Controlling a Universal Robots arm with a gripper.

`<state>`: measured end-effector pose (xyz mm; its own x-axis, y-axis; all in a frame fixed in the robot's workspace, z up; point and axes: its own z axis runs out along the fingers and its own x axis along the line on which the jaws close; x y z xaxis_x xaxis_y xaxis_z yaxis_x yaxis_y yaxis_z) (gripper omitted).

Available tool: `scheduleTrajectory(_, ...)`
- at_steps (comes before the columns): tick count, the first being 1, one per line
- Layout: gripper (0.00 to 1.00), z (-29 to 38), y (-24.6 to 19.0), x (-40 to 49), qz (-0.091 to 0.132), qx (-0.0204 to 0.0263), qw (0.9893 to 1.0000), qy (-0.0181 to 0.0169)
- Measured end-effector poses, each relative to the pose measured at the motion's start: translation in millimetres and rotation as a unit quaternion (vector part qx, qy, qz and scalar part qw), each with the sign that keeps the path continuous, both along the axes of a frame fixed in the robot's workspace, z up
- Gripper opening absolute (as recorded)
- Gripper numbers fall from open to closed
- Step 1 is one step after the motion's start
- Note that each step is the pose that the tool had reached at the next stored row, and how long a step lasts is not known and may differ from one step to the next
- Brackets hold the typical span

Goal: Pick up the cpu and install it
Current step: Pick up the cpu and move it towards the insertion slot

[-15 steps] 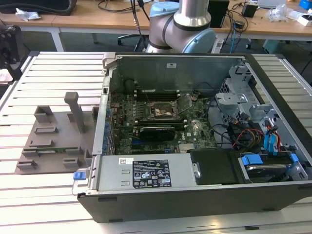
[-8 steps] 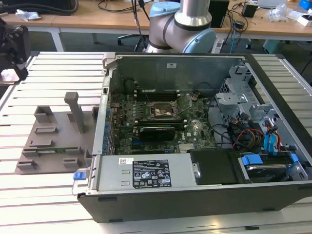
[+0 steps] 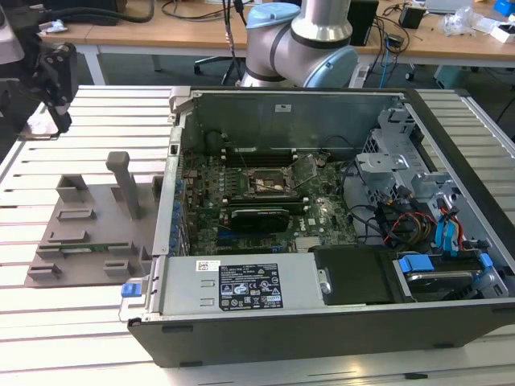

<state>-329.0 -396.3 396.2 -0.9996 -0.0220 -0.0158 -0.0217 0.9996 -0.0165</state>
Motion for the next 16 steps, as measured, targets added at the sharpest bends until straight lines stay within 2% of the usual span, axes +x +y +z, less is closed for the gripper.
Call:
scheduleTrajectory(9,0.55,-0.1,0.0,30.6,0.000,0.0000,1.0000,0.0000)
scheduleTrajectory(16,0.55,-0.2,0.0,49.7,0.000,0.0000,1.0000,0.0000)
